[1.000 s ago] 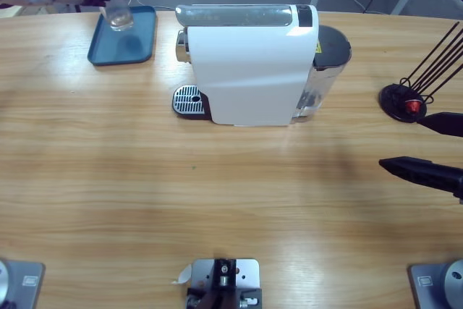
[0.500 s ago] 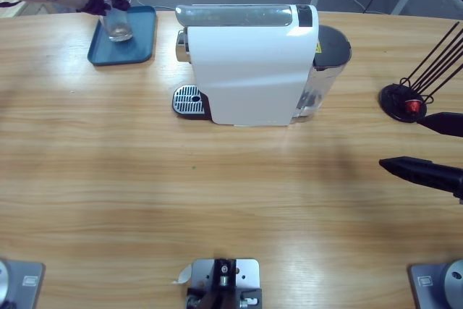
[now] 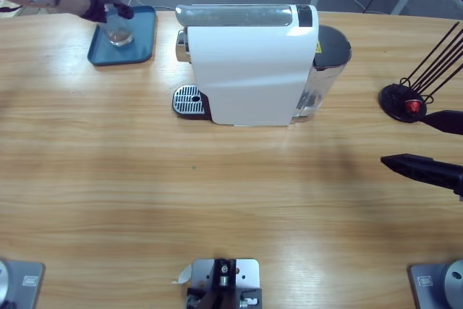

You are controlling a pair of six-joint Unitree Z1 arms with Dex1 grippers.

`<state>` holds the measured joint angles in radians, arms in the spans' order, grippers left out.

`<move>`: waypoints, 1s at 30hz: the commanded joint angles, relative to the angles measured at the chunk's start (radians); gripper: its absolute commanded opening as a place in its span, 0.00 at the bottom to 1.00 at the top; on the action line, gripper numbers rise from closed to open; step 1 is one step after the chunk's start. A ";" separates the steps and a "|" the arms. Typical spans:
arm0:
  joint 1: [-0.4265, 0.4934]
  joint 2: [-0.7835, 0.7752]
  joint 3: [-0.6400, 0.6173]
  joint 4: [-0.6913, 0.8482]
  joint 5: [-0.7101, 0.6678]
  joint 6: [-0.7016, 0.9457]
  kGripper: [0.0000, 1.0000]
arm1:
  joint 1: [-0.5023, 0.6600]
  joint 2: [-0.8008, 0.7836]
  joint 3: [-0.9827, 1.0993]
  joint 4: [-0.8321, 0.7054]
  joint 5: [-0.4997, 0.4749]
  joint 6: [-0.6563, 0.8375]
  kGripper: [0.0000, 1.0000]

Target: Pour coffee

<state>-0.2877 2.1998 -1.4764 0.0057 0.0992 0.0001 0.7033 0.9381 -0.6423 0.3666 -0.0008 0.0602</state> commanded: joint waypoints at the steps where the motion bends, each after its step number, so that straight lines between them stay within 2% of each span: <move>1: -0.031 -0.251 0.144 0.014 0.013 -0.022 0.97 | -0.001 -0.024 0.041 -0.008 -0.010 -0.006 1.00; 5: -0.102 -0.539 0.319 0.063 0.017 -0.061 0.97 | -0.001 -0.017 0.041 -0.009 -0.010 -0.006 1.00; 9: -0.285 -0.935 0.535 0.172 0.021 -0.076 0.97 | -0.001 -0.009 0.039 -0.009 -0.008 -0.006 1.00; 12: -0.368 -1.141 0.673 0.248 -0.183 -0.014 0.97 | -0.001 -0.007 0.039 -0.011 -0.008 -0.006 1.00; 14: -0.370 -1.229 0.788 0.284 -0.367 0.001 0.97 | -0.001 -0.007 0.039 -0.010 -0.006 -0.006 1.00; 17: -0.374 -1.279 0.905 0.293 -0.505 0.096 0.97 | -0.001 -0.007 0.039 -0.010 -0.001 -0.008 1.00; 26: -0.400 -1.263 0.959 0.289 -0.495 0.104 1.00 | -0.001 0.049 0.031 -0.013 0.008 -0.007 1.00; 30: -0.400 -1.281 0.944 0.292 -0.478 0.085 1.00 | -0.001 0.038 0.034 -0.014 0.008 -0.006 1.00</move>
<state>-0.6758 0.9574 -0.5597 0.2811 -0.3943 0.0911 0.7033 0.9607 -0.6385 0.3637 -0.0006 0.0602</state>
